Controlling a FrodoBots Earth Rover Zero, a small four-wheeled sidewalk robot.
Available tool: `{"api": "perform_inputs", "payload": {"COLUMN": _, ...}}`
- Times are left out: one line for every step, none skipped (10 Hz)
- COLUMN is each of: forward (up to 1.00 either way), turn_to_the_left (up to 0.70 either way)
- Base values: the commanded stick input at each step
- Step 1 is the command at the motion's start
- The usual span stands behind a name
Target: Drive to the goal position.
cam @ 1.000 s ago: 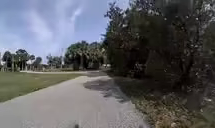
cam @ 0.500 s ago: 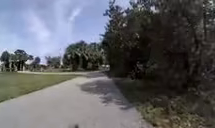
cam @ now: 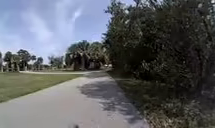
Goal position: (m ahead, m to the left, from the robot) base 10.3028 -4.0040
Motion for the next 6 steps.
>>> {"api": "perform_inputs", "payload": {"forward": 0.7, "turn_to_the_left": 0.14}}
{"api": "perform_inputs", "payload": {"forward": 0.7, "turn_to_the_left": 0.14}}
{"api": "perform_inputs", "payload": {"forward": 0.7, "turn_to_the_left": 0.14}}
{"api": "perform_inputs", "payload": {"forward": 0.7, "turn_to_the_left": 0.14}}
{"api": "perform_inputs", "payload": {"forward": 0.7, "turn_to_the_left": 0.14}}
{"api": "perform_inputs", "payload": {"forward": 0.7, "turn_to_the_left": 0.14}}
